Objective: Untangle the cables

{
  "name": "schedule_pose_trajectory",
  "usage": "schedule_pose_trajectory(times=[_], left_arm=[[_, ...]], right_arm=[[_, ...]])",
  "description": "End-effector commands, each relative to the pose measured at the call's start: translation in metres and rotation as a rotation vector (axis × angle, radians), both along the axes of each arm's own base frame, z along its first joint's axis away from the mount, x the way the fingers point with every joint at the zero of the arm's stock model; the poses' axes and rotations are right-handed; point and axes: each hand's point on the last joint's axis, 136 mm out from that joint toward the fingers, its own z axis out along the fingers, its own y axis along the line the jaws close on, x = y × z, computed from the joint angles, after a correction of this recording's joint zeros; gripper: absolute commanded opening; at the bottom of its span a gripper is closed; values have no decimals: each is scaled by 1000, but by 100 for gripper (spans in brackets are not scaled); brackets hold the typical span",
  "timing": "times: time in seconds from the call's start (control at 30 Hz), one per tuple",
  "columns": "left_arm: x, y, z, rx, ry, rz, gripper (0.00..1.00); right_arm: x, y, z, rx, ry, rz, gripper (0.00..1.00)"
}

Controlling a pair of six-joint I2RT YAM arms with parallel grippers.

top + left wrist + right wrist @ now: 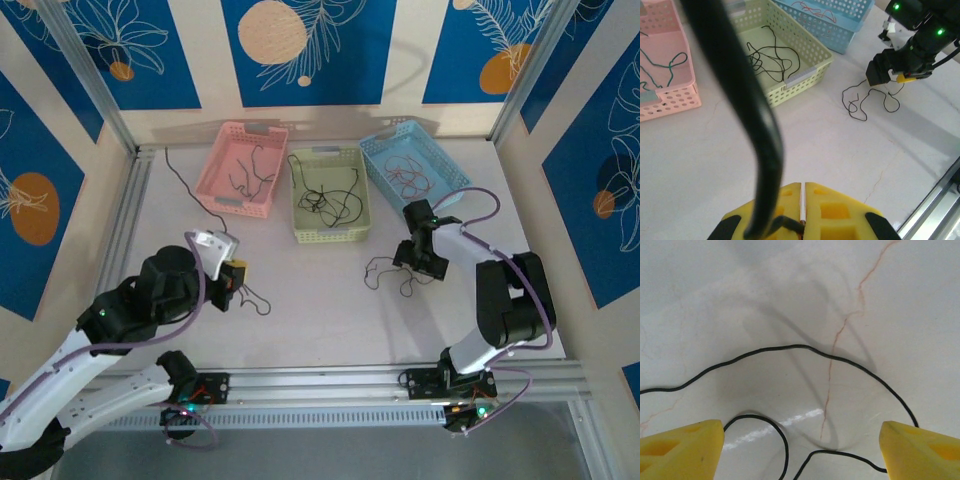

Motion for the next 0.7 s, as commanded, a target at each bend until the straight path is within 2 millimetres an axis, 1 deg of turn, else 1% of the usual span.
schedule_pose_trajectory(times=[0.0,0.07,0.13,0.17,0.2,0.33,0.4,0.5,0.6,0.67], left_arm=[[-2,1,-5,15,-3,-15,0],[-2,0,-8,15,3,-18,0],[-3,0,-12,12,6,-17,0],[-3,1,-14,10,6,-16,0],[-4,1,-15,8,5,-18,0],[-4,0,-16,10,5,-24,0],[-4,1,-16,11,3,-22,0],[-5,2,-17,10,-1,-23,0],[-5,5,-16,13,-10,-18,0],[-6,5,-17,16,-9,-19,0]], right_arm=[[2,-13,14,18,-26,-41,82],[4,-28,13,34,-42,-98,83],[4,-37,10,60,-45,-138,84],[5,-40,7,69,-40,-148,84],[5,-37,4,93,-31,-145,84],[7,-10,-11,195,26,-87,83],[6,3,-14,224,40,-59,81],[2,21,-15,265,58,-12,81],[-3,47,-13,342,78,60,80],[-7,59,-12,337,81,108,80]])
